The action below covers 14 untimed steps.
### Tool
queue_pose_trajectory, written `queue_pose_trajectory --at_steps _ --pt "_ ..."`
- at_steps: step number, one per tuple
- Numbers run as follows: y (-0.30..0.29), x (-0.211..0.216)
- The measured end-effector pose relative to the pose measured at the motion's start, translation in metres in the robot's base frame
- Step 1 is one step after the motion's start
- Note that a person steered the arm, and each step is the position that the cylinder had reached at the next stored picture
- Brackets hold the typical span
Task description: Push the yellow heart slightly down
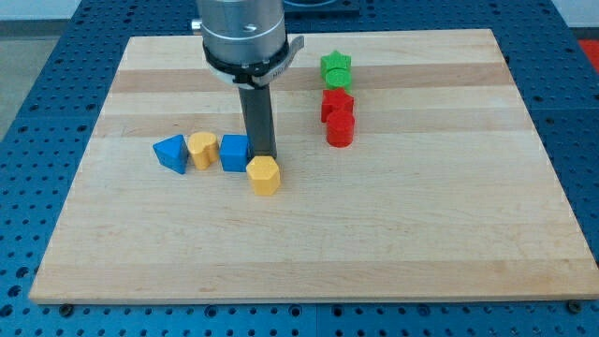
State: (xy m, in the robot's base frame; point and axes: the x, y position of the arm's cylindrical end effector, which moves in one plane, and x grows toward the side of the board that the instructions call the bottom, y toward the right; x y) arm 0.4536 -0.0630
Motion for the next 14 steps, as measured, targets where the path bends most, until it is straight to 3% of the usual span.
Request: queue_pose_trajectory --at_steps 1,2,5,7,9,14 --pt "0.000 0.023" --pt "0.000 0.018" --pt "-0.011 -0.051" --pt "-0.066 -0.051" --pt "-0.079 -0.053" --pt "-0.079 0.025"
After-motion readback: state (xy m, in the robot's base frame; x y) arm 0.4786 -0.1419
